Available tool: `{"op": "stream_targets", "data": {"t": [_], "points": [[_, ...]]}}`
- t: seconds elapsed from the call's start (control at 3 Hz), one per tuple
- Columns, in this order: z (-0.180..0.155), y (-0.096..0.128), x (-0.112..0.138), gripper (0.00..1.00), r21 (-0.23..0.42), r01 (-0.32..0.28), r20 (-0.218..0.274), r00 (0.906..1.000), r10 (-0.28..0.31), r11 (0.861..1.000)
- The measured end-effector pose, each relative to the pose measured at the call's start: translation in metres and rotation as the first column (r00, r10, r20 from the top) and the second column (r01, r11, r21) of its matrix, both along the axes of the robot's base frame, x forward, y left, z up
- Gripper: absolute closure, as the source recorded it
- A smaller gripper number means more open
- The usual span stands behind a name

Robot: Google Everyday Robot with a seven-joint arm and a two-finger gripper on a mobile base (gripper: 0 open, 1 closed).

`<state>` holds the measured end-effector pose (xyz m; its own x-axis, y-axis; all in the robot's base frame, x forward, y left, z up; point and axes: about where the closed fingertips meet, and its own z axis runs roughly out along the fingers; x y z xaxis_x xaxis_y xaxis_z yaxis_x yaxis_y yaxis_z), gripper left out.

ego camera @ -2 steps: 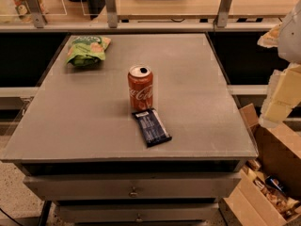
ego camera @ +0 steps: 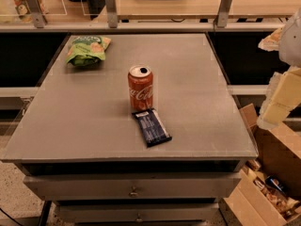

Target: Knock coke can over

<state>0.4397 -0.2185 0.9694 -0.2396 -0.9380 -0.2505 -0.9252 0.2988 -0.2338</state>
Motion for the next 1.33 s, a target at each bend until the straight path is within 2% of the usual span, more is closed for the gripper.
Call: {"op": "stream_targets", "data": {"t": [0.33, 0.67, 1.0, 1.33], "points": [[-0.022, -0.001, 0.003, 0.00, 0.125, 0.050, -0.014, 0.9987, -0.048, 0.991], [-0.053, -0.001, 0.011, 0.00, 0.305, 0.086, -0.005, 0.9961, -0.088, 0.949], [-0.065, 0.012, 0.024, 0.00, 0.482, 0.066, 0.038, 0.9947, -0.095, 0.874], [-0.055, 0.023, 0.024, 0.00, 0.539, 0.055, 0.046, 0.9945, -0.095, 0.841]]}}
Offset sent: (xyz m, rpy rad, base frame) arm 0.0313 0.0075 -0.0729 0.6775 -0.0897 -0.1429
